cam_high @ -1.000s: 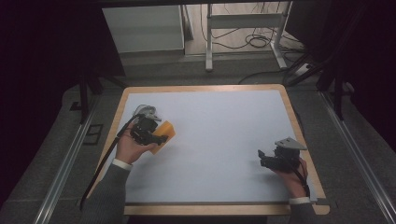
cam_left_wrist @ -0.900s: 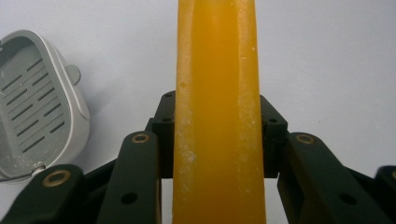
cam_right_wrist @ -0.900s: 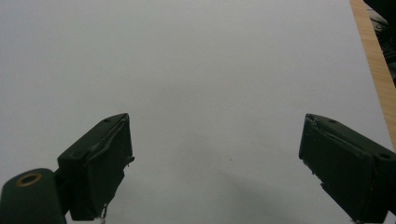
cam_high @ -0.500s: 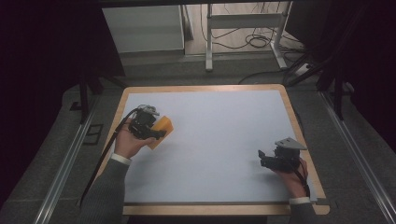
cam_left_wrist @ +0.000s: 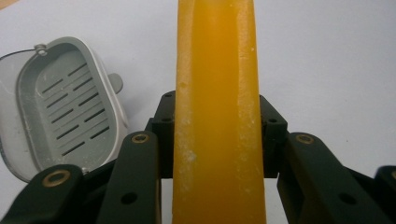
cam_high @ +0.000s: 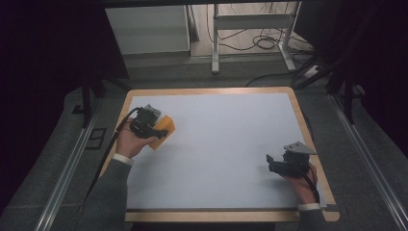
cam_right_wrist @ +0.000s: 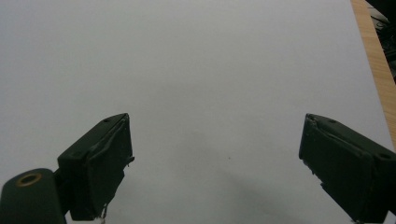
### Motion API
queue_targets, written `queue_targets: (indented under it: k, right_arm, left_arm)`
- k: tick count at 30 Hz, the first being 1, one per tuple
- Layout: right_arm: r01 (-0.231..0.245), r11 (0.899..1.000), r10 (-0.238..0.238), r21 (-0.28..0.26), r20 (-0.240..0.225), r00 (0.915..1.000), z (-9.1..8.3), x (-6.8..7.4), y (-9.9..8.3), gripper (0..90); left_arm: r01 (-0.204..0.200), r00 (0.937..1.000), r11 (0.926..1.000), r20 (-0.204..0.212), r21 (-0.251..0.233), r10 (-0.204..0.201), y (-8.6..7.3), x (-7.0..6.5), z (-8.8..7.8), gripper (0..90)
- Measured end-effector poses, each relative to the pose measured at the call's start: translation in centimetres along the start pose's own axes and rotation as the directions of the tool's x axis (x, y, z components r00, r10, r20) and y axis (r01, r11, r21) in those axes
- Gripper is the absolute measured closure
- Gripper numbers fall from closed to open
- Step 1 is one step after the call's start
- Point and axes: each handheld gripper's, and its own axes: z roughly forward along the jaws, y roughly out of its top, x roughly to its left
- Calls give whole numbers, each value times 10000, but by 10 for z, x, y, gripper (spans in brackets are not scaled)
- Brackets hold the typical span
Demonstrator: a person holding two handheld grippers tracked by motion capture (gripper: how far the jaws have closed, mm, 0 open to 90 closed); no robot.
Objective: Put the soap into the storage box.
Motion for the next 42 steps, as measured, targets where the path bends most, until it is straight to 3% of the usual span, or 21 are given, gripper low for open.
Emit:
queue_targets:
  k: [7, 24, 42]
  right_arm:
    - [3, 10000, -3, 4, -16, 10000, 0, 0, 0, 94]
    - [-74, 10000, 74, -34, 43, 10000, 0, -1, 0, 94]
    - [-117, 9999, 117, -11, 37, 9999, 0, -2, 0, 94]
  left_arm:
    - [185, 9998, 9998, -50, -51, -185, 3, 7, -2, 610]
    - [204, 9995, 9997, -243, 146, -201, 16, 18, -7, 609]
    - [1034, 9941, 9941, -367, 318, -1022, 25, 48, -3, 609]
